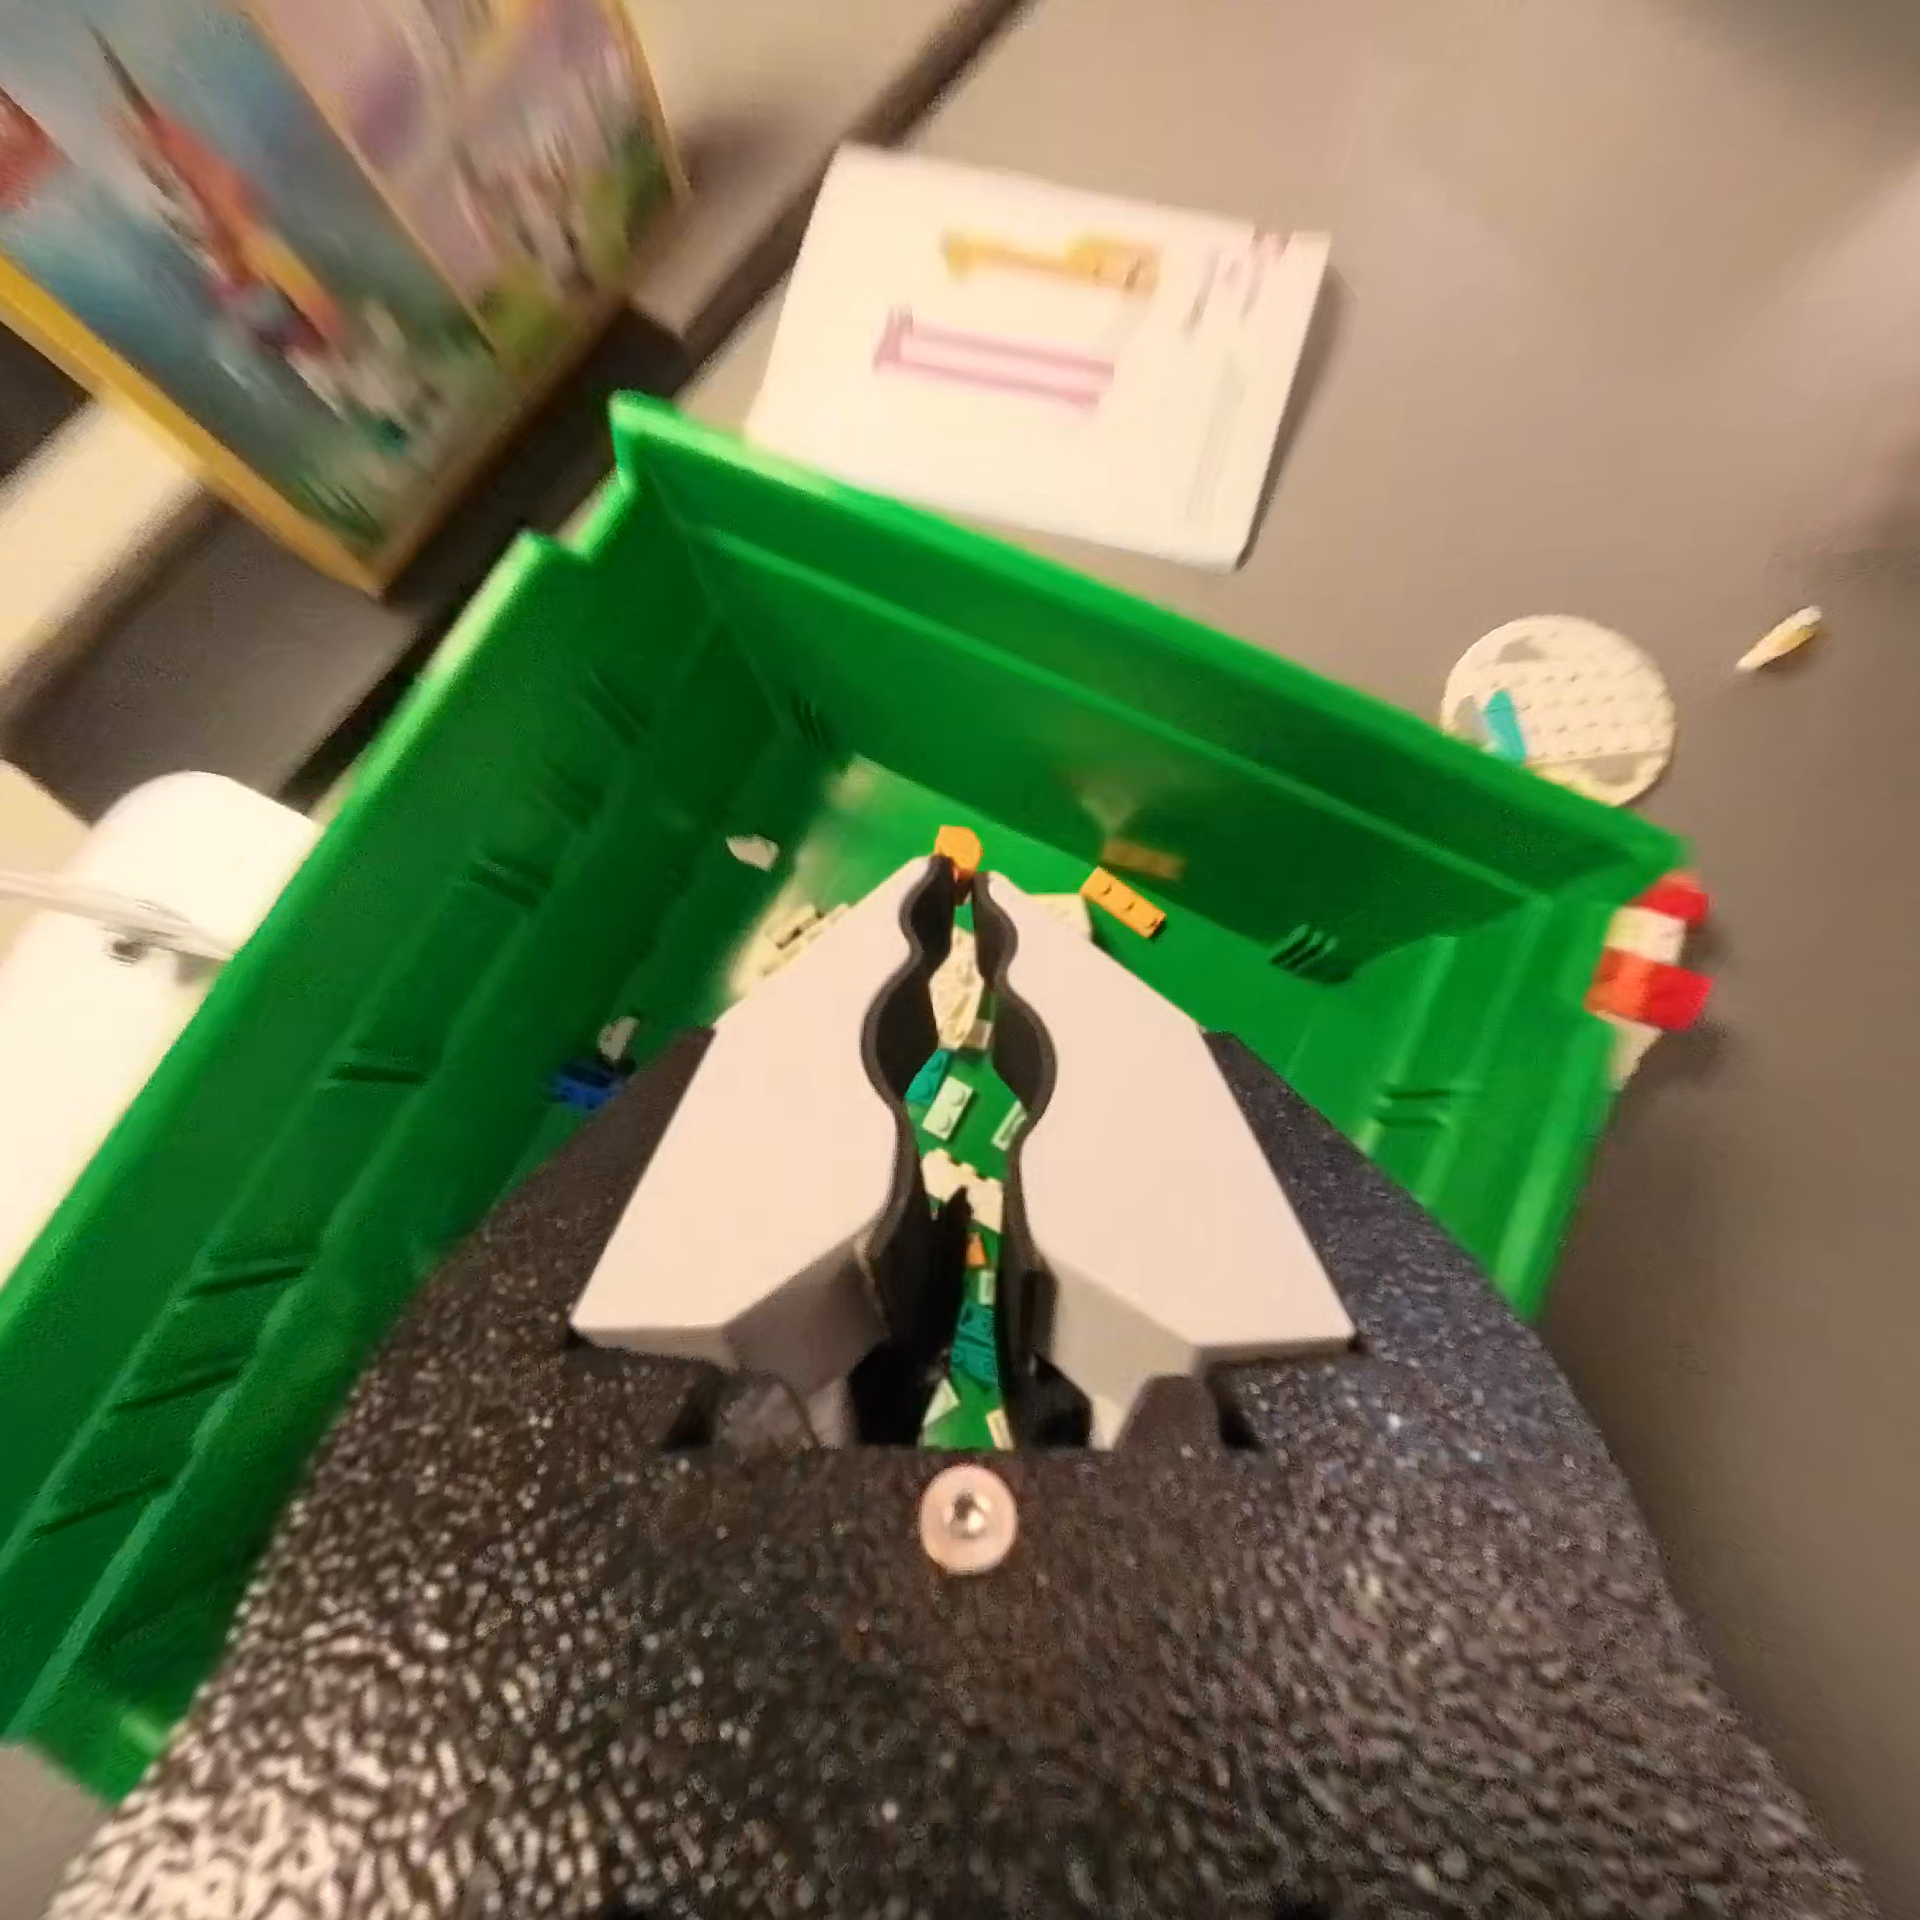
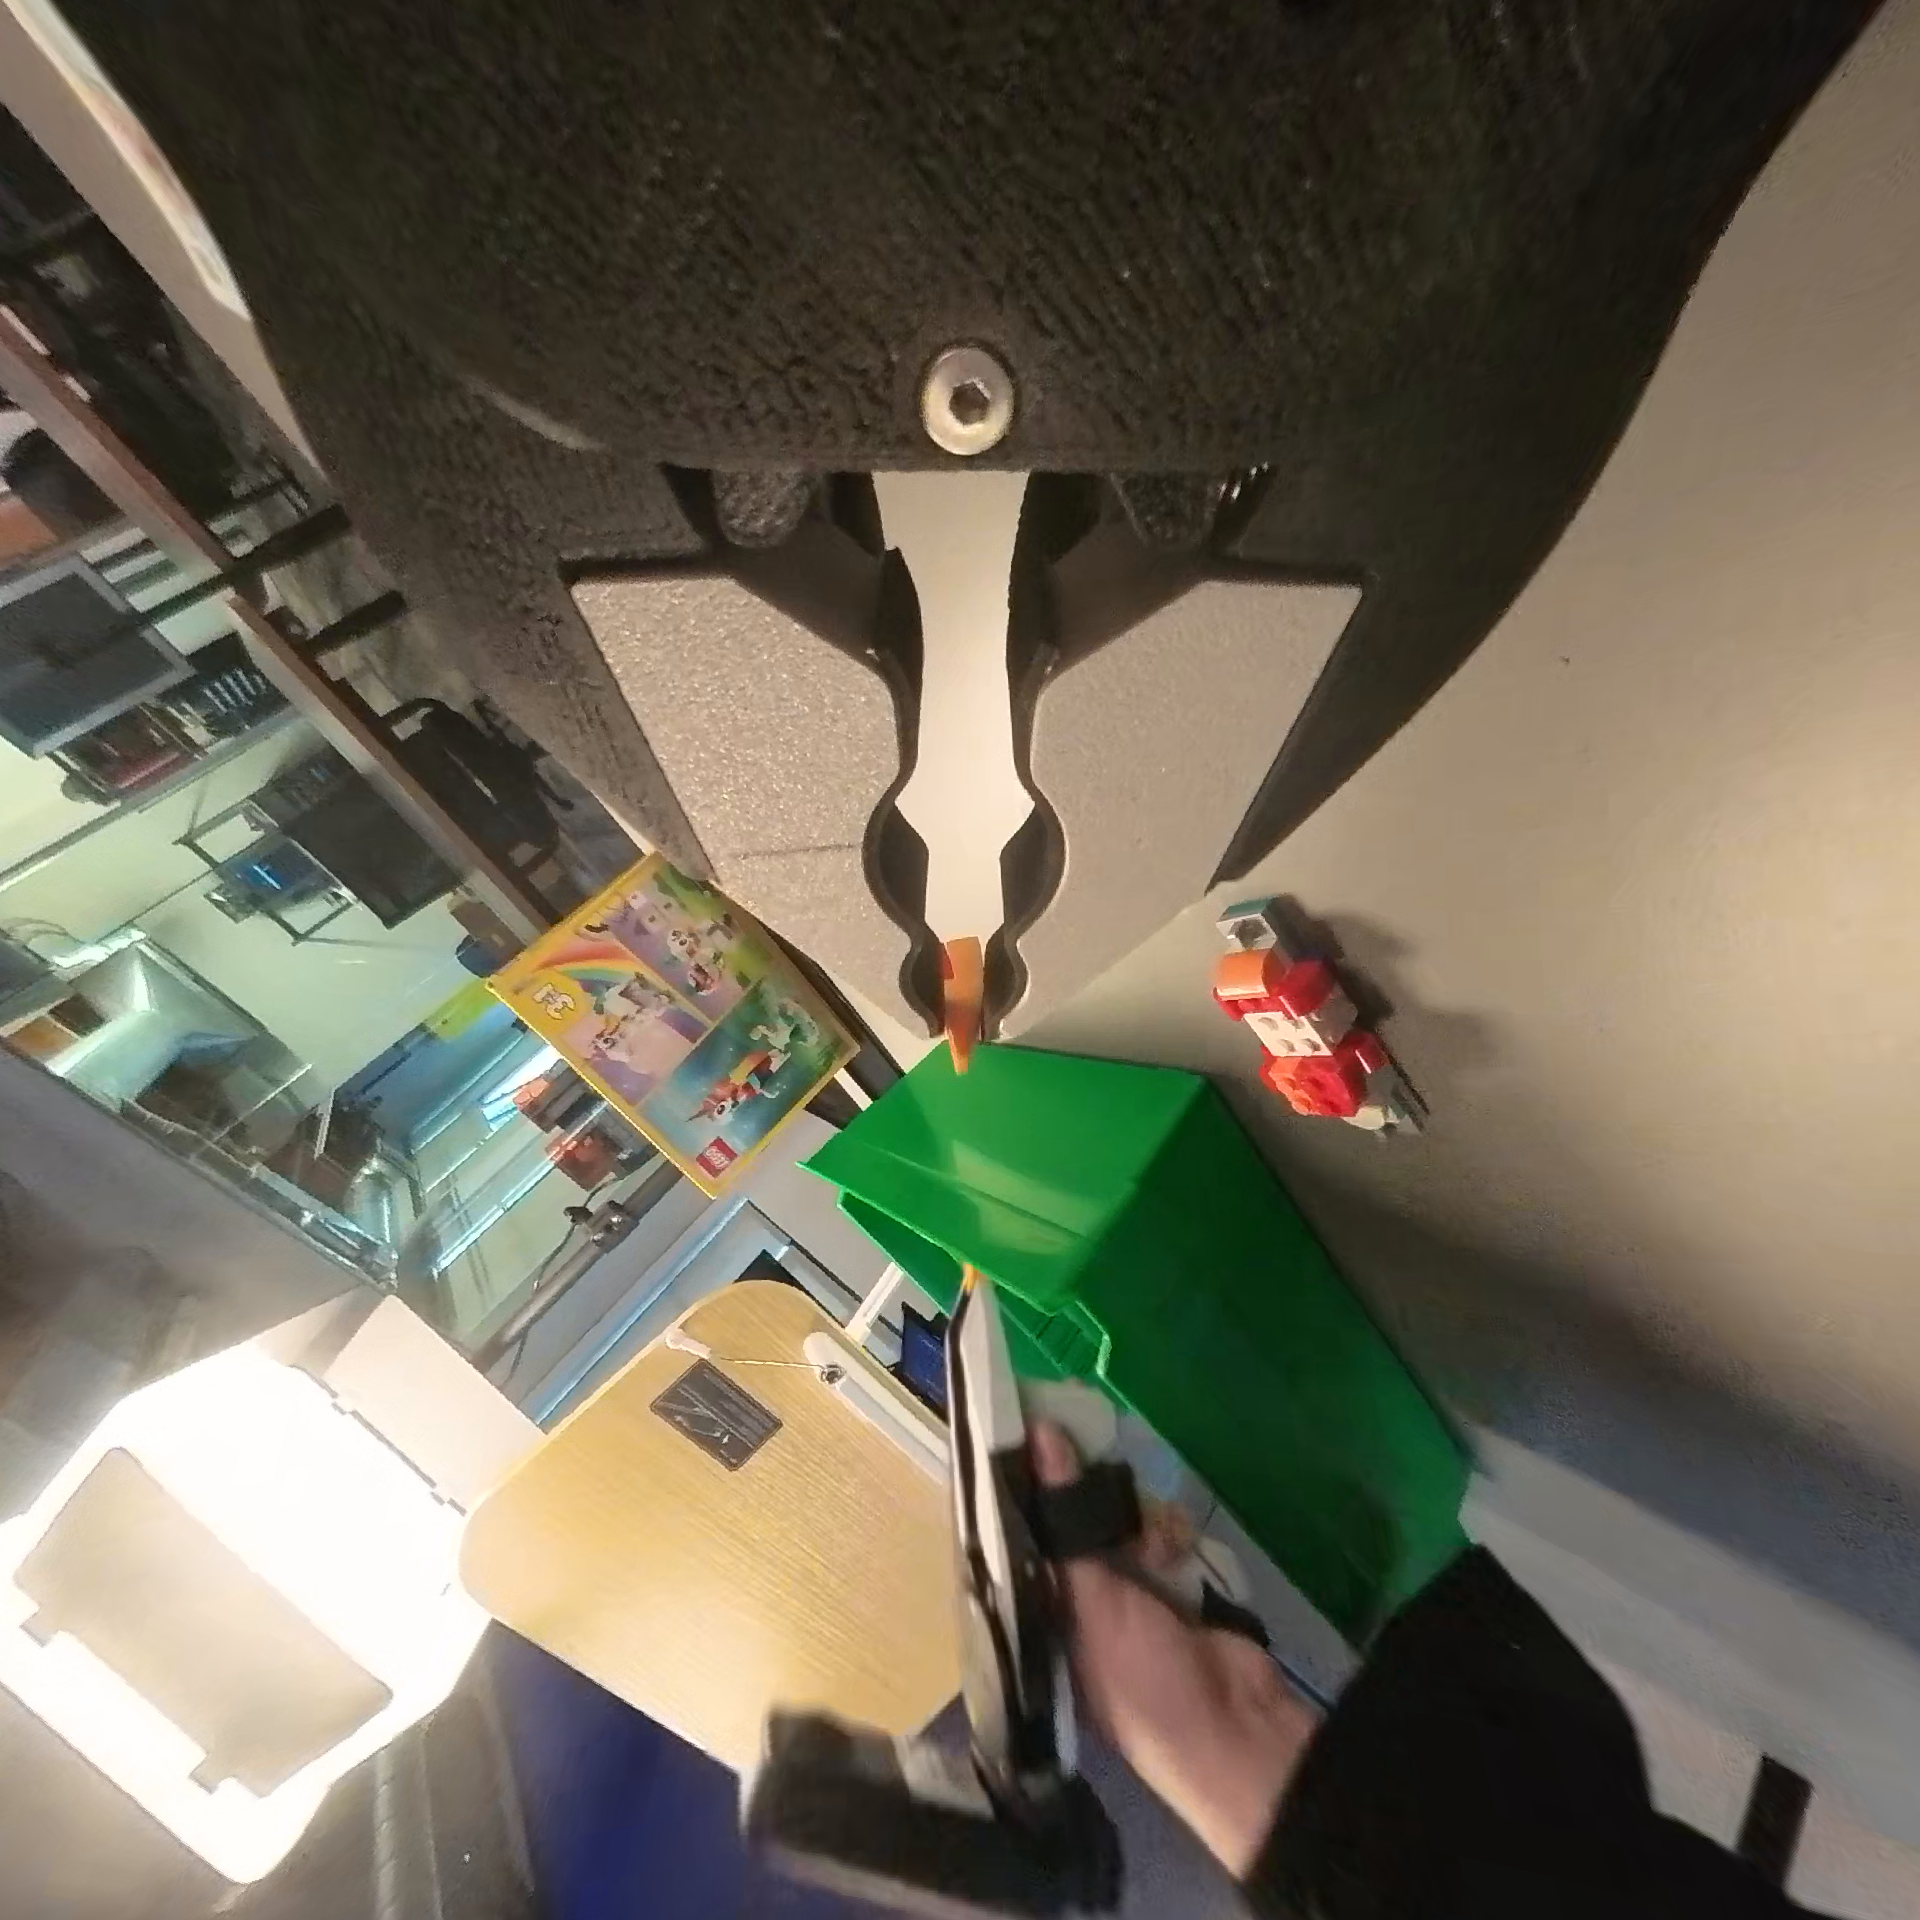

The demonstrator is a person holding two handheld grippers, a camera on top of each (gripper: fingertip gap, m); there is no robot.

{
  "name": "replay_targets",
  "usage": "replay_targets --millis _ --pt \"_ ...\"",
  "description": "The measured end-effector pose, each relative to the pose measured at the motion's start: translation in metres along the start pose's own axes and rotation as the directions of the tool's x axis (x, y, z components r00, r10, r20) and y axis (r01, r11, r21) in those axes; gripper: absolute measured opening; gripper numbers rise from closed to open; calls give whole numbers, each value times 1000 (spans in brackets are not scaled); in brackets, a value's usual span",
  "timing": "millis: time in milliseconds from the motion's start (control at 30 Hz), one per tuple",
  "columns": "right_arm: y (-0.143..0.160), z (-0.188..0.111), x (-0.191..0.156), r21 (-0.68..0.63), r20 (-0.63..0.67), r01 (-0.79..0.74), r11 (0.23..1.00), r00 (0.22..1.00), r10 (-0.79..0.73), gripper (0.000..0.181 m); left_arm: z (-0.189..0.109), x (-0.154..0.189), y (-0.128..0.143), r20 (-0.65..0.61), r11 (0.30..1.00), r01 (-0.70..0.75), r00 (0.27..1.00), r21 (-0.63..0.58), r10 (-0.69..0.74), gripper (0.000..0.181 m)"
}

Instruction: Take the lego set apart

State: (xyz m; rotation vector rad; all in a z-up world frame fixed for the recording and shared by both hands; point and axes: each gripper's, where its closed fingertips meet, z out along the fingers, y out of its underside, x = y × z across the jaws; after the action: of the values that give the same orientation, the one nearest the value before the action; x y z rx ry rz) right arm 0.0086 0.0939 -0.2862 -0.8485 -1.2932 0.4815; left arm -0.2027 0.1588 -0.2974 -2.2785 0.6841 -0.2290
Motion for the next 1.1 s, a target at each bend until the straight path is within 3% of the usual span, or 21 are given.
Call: replay_targets --millis 133,267,333,400,467,533,600,667,767,833,967,1100 --pt "1 0 -3 -4 13 5 1000 1000 -5 5 45 -17 34 -27 967 48 998 -248 -56 2" --pt "-1 -1 -4 1 18 12 1000 1000 -12 5 62 -7 50 -33 926 112 991 -360 -133 16" --pt "-4 -2 -4 14 16 17 1000 1000 -17 5 57 -15 49 57 926 90 996 -367 -74 27" --pt "-9 -3 -5 31 14 47 998 999 -47 5 39 -24 30 189 955 25 982 -296 33 39" --pt "-13 -4 -8 40 9 128 991 992 -128 5 12 -8 -7 256 990 -67 962 -125 98 43" --pt "-17 -5 -13 43 2 241 970 970 -241 5 -14 43 -44 197 982 -168 969 87 148 37" --pt "-22 -6 -19 50 -15 355 934 935 -354 5 -30 113 -63 22 935 -263 964 239 266 24" --pt "-28 -6 -27 66 -25 456 888 890 -455 5 -34 174 -58 -151 890 -362 898 278 413 23" --pt "-32 -6 -48 99 4 575 812 816 -578 5 -25 216 -35 -226 756 -598 724 267 652 23" --pt "-32 -6 -63 126 33 637 760 763 -645 5 -15 227 -20 -249 674 -697 626 245 739 23" --pt "-32 -7 -86 167 68 714 680 680 -730 6 -5 239 2 -354 618 -765 535 183 767 20" --pt "-34 -8 -92 182 70 721 669 669 -740 6 5 238 19 -338 484 -867 424 115 840 19"
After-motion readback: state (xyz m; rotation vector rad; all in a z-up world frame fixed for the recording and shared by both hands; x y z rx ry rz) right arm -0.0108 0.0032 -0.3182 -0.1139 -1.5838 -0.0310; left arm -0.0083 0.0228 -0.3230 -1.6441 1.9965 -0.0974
